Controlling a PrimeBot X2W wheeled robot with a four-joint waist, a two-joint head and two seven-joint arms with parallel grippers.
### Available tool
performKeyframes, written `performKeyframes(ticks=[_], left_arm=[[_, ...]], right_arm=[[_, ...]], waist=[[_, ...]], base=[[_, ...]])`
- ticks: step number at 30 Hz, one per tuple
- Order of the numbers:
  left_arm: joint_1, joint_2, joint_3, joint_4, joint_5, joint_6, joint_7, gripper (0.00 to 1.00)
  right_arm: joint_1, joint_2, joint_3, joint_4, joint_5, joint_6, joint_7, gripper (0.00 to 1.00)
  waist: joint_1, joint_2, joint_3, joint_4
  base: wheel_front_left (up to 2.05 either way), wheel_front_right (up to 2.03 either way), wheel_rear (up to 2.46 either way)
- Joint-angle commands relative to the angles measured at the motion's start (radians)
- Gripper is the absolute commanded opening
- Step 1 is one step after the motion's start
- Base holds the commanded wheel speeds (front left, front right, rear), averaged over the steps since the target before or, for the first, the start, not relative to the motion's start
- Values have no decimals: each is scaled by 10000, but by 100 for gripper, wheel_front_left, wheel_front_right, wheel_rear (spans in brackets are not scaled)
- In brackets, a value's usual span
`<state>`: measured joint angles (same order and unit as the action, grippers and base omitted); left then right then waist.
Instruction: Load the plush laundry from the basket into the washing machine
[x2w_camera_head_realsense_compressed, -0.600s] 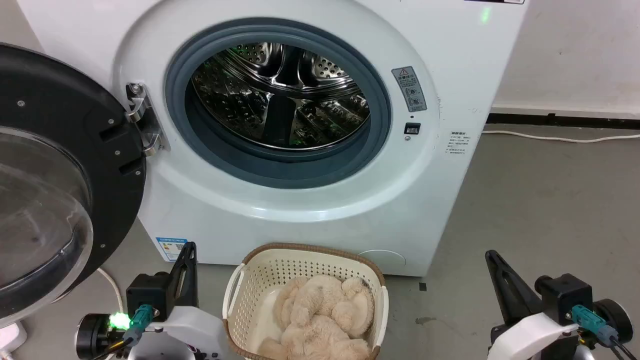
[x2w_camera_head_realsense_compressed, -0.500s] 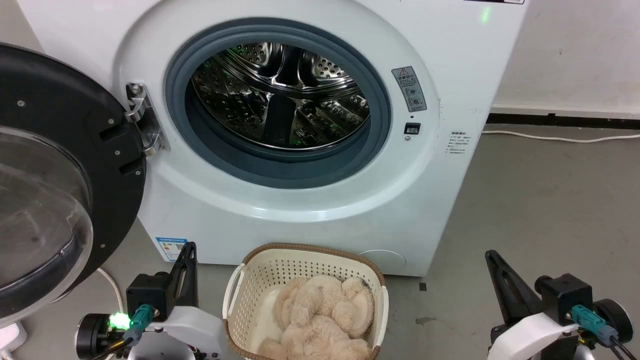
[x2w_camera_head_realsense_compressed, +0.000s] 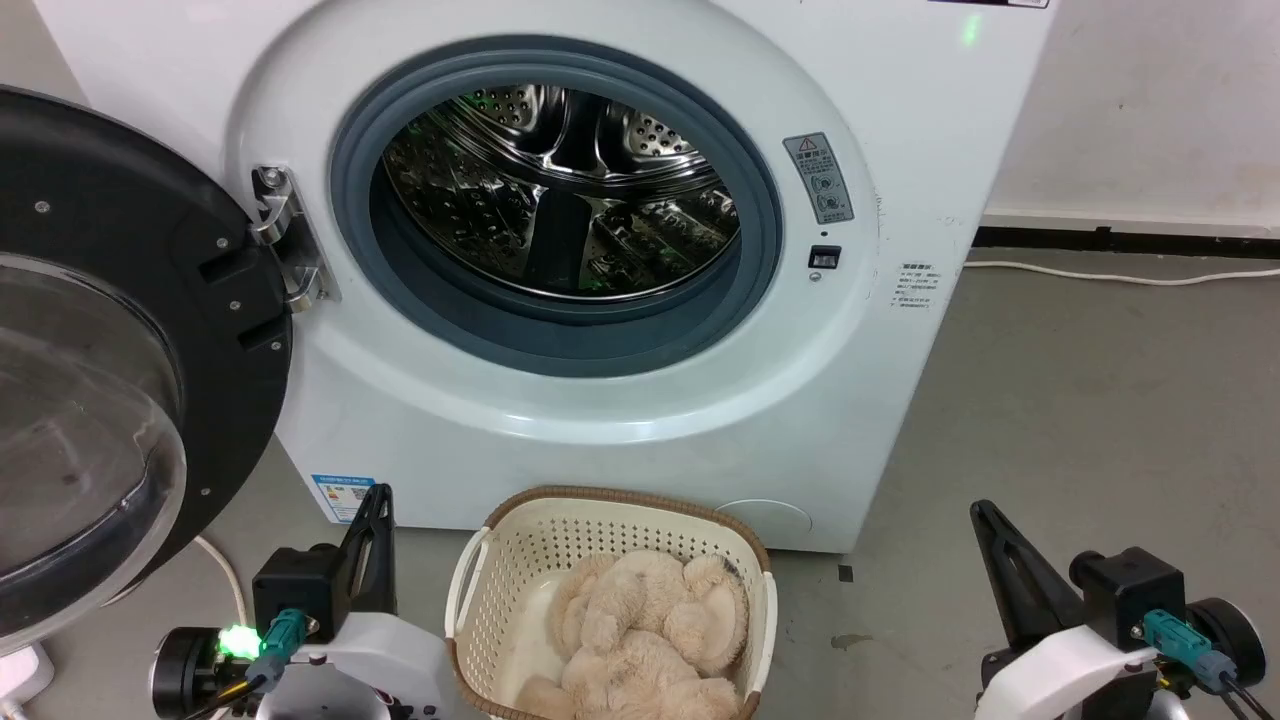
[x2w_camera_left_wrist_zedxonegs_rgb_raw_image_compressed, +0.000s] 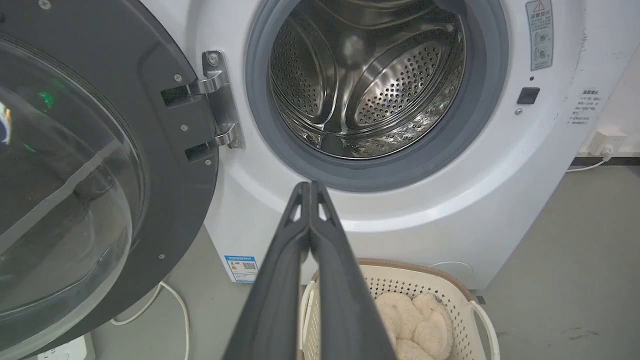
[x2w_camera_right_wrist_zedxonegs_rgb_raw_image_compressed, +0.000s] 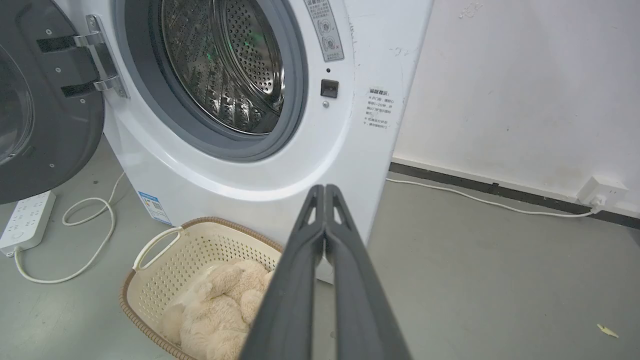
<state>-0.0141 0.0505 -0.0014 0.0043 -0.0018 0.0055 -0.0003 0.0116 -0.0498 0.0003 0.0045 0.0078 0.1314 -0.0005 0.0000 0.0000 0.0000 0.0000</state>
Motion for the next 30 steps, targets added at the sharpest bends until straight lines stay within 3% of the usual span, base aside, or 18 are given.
performKeyframes(ticks=[1,30], left_arm=[[141,-3,14,-43,18,-55,3,0],[141,-3,14,-43,18,-55,3,0]], right_arm=[[-116,-4,-3,-45,-78,-7,5,0],[-116,-4,-3,-45,-78,-7,5,0]], waist=[[0,0,0,0],[0,0,0,0]], base=[[0,0,0],[0,0,0]])
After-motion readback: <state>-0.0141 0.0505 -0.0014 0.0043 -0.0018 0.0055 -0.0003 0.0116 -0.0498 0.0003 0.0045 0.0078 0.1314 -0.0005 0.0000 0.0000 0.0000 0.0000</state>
